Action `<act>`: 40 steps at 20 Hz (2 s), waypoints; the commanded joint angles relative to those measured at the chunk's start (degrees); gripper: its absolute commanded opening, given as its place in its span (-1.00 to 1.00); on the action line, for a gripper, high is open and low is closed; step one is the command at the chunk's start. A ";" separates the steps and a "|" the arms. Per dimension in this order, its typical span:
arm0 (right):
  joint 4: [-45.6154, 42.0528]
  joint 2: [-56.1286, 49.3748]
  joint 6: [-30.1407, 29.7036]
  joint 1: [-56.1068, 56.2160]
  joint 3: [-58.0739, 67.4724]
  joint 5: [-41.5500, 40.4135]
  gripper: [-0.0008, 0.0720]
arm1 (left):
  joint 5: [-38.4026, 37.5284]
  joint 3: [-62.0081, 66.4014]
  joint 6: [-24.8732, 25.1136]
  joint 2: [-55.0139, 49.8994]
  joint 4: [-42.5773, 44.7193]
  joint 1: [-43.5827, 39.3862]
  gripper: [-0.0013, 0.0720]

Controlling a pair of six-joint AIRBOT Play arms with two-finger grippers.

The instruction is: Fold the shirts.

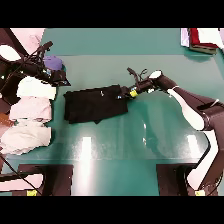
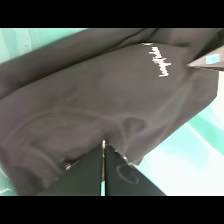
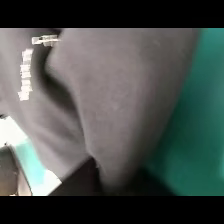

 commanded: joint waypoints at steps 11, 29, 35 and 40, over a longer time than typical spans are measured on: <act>-8.02 23.54 -2.03 -27.65 -16.22 -2.56 -0.95 | -1.22 -0.02 0.13 0.02 -0.66 -0.02 -0.90; -38.75 58.93 14.25 -88.28 -49.70 -14.93 -0.92 | -0.13 -0.02 0.00 0.00 -0.74 -0.02 -0.90; -46.97 59.54 15.80 -87.54 -39.19 -7.50 0.88 | -1.86 -0.02 1.01 0.02 -0.74 -0.02 -0.90; -32.15 59.54 15.52 -73.40 -32.57 2.95 -0.17 | -0.13 -0.02 0.92 0.00 -0.76 -0.02 -0.90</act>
